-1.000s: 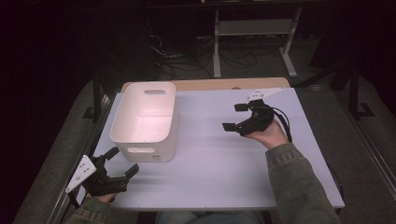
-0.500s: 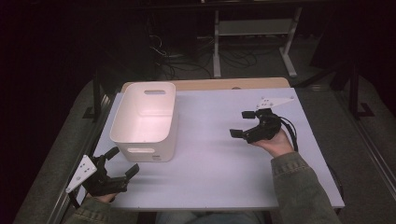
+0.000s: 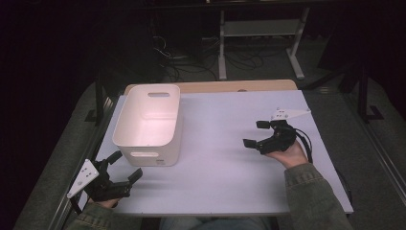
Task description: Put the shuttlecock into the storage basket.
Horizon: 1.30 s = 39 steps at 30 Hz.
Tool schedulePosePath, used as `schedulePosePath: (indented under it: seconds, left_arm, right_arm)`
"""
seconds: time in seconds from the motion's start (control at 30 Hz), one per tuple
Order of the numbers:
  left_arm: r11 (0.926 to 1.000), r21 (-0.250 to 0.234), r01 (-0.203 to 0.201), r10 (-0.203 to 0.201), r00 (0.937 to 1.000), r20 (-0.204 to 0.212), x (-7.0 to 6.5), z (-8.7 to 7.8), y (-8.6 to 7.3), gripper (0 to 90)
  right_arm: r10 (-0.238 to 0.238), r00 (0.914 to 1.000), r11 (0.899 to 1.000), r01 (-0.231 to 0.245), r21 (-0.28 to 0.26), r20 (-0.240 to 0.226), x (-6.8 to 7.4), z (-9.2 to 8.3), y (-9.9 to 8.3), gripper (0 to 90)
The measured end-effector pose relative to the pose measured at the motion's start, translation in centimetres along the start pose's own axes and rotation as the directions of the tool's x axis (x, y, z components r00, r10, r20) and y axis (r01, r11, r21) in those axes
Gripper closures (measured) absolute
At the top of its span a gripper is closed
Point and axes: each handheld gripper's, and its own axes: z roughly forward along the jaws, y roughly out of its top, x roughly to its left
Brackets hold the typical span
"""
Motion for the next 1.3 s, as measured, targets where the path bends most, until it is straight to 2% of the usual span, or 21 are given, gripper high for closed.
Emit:
schedulePosePath:
  seconds: [0.2, 0.6, 0.8, 0.87, 1.0, 1.17, 1.3]
  left_arm:
    - [1.0000, -0.001, 0.000, 0.000, 1.0000, 0.000, 0.0, 0.0, 0.0, 0.0]
    - [1.0000, -0.001, -0.001, 0.001, 1.0000, 0.001, 0.0, 0.0, 0.0, 0.0]
    - [1.0000, 0.000, 0.003, -0.003, 1.0000, 0.000, 0.0, 0.0, 0.0, 0.0]
    - [1.0000, -0.001, 0.004, -0.004, 1.0000, 0.001, 0.0, 0.0, 0.0, 0.0]
    - [1.0000, 0.007, -0.005, 0.005, 1.0000, 0.000, 0.0, 0.0, 0.0, 0.0]
    - [1.0000, 0.008, -0.004, 0.004, 1.0000, 0.000, 0.0, 0.0, 0.0, 0.0]
    - [1.0000, 0.008, -0.004, 0.004, 1.0000, 0.000, 0.0, 0.0, 0.0, 0.0]
  right_arm:
    - [0.023, 0.9996, 1.000, -0.023, -0.001, 0.014, -0.1, -0.4, -1.1, 0.0]
    - [0.006, 0.9985, 1.000, -0.006, 0.006, 0.054, 0.6, -1.3, -2.8, 0.0]
    - [0.008, 0.9979, 1.000, -0.008, -0.003, 0.065, 0.8, -1.9, -3.7, 0.0]
    - [0.011, 0.9959, 1.000, -0.011, -0.005, 0.089, 0.9, -1.9, -4.0, 0.0]
    - [0.012, 0.9957, 1.000, -0.010, -0.025, 0.092, 1.2, -2.4, -4.6, 0.0]
    - [0.015, 0.9945, 1.000, -0.014, -0.014, 0.103, 1.0, -3.0, -5.4, 0.0]
    - [0.026, 0.9933, 0.999, -0.023, -0.026, 0.112, 0.8, -3.5, -5.9, 0.0]
